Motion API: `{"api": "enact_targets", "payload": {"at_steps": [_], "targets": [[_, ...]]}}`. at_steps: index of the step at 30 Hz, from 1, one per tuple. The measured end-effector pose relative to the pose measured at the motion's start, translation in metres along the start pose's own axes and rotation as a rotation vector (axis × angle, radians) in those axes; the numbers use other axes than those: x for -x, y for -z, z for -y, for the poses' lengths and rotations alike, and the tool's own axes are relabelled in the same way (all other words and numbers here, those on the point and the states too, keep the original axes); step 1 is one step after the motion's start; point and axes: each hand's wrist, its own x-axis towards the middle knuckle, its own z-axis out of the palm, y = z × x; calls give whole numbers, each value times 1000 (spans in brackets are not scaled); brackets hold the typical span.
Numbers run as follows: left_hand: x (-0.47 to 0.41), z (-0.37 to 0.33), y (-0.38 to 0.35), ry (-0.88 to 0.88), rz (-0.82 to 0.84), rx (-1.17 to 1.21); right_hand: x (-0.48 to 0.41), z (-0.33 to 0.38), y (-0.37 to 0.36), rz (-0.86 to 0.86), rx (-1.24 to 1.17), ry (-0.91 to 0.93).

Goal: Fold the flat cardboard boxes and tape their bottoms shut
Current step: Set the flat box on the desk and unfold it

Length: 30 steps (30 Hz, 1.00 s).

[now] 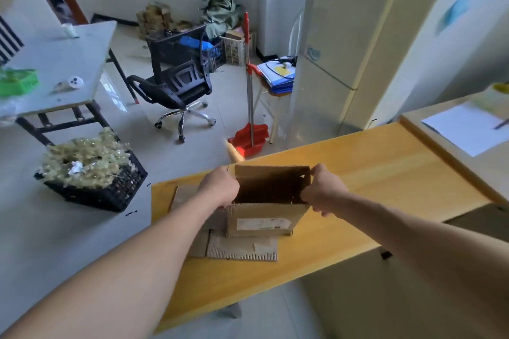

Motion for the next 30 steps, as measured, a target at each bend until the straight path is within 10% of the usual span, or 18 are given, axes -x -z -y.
{"api": "enact_targets", "payload": {"at_steps": [11,30], "targets": [[15,-170,-53,-139,-87,104,-24,-108,147,-60,-133,66],[86,-575,-302,-639,318,226,-15,-446,412,-506,-378,-419]]}}
